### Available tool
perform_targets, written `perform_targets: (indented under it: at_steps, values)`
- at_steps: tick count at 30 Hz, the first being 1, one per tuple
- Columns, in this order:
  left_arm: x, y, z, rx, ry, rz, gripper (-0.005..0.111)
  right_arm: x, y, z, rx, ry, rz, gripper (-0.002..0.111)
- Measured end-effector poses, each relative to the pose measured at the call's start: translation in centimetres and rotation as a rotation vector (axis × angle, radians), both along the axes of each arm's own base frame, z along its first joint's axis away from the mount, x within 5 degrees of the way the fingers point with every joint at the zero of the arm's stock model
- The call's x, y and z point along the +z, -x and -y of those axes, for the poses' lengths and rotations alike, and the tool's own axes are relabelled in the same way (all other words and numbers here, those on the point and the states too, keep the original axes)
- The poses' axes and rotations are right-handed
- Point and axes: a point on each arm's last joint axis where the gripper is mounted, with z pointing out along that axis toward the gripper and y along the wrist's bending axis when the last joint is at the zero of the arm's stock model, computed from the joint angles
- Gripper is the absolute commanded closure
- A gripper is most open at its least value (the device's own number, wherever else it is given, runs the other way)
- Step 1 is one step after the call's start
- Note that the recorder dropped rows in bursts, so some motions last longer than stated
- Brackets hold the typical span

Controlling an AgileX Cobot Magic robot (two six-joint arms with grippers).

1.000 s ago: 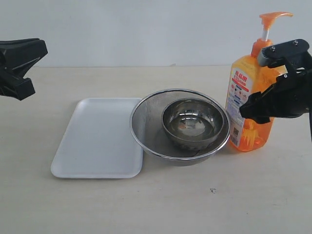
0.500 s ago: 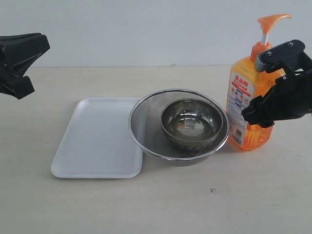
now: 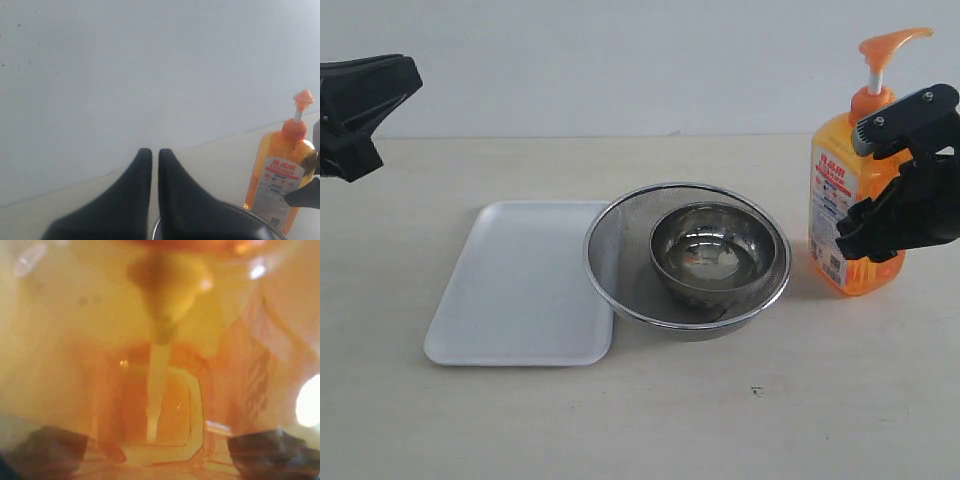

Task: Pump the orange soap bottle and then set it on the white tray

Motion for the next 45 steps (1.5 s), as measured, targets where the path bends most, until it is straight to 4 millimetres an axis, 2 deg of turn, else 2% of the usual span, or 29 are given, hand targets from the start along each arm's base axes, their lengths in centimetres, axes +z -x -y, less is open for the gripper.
perform_targets:
  at_steps: [7,15,21,28,34,45]
  values:
    - [1.4,-0.2,1.8,-0.065,0.003,0.025,0.102,-0.1,0.4,-1.9,0.078,0.053,0.040,0.108]
    - [2.8,-1.0,4.5,-0.164,0.004,0.035,0.102,-0.1,0.4,-2.0,0.079,0.054,0.046,0.108]
    - [3.4,-4.0,7.6,-0.241,0.020,0.008,0.102,-0.1,0.4,-2.0,0.079,0.054,0.046,0.108]
    - [4.4,-8.2,12.6,-0.306,0.002,0.011,0.102,-0.1,0.4,-2.0,0.078,0.055,0.048,0.108]
    - [4.7,-10.0,16.5,-0.337,-0.060,0.020,0.102,-0.1,0.4,-2.0,0.077,0.055,0.048,0.108]
    - [4.5,-12.6,21.3,-0.333,-0.085,-0.024,0.102,-0.1,0.4,-2.0,0.077,0.056,0.049,0.108]
